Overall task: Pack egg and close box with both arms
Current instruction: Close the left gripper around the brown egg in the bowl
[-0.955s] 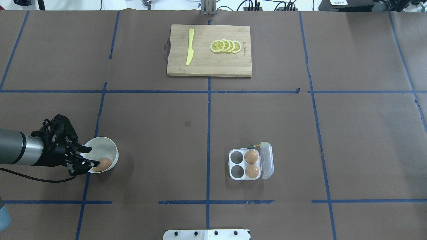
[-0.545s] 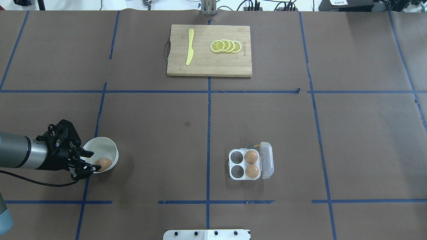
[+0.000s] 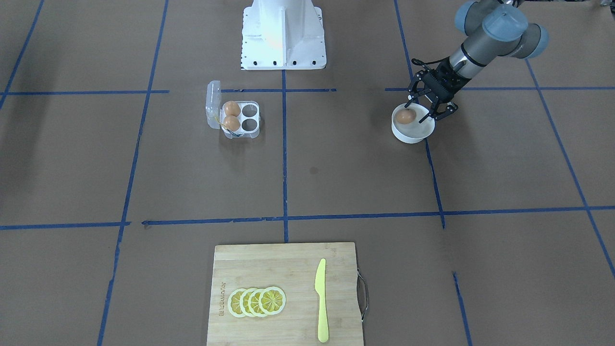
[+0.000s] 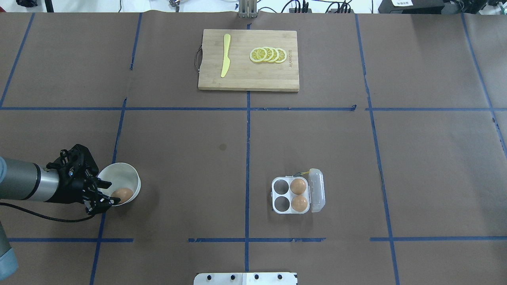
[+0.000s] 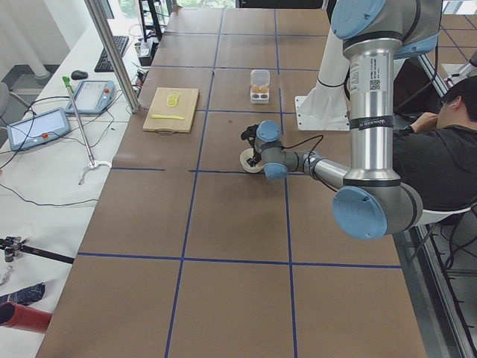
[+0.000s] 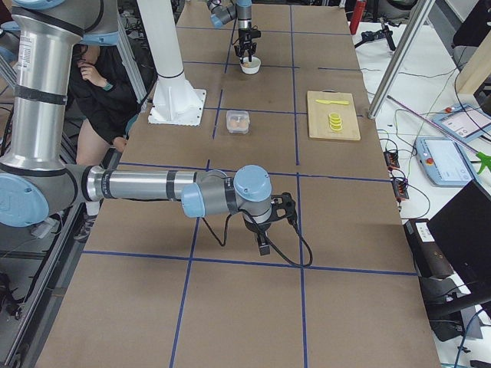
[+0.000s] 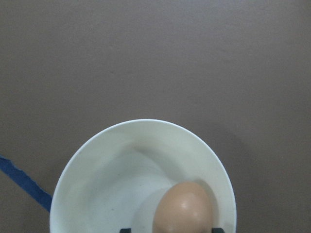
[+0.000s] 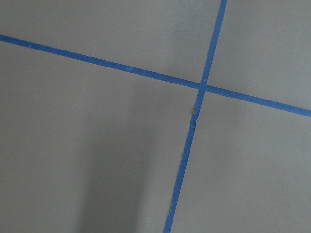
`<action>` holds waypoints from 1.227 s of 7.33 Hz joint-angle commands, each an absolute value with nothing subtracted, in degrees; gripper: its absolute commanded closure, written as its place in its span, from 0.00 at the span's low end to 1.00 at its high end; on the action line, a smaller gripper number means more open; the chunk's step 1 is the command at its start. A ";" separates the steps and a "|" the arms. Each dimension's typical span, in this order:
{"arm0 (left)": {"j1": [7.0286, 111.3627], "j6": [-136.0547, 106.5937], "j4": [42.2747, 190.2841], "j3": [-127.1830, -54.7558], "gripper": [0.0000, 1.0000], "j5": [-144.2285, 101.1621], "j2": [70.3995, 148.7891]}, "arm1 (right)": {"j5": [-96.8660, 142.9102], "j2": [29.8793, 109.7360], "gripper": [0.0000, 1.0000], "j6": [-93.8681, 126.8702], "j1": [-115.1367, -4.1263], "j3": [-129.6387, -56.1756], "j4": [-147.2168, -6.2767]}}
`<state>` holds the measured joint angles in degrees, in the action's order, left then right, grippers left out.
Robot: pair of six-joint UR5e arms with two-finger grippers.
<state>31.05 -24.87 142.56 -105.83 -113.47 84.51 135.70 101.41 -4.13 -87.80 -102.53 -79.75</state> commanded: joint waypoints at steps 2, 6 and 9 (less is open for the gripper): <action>30.33 -24.87 142.47 -105.64 0.37 -112.42 84.64 | 135.70 101.43 0.00 -4.13 -87.80 -102.48 -79.72; 29.71 -24.87 142.29 -103.98 0.45 -111.01 85.69 | 135.70 101.43 0.00 -4.13 -87.80 -102.39 -79.80; 29.79 -24.87 142.29 -104.06 0.47 -110.92 85.69 | 135.62 101.34 0.00 -4.13 -87.80 -102.30 -79.80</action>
<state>29.75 -24.87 142.32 -104.03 -110.90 85.68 135.63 101.38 -4.10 -87.80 -102.34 -79.81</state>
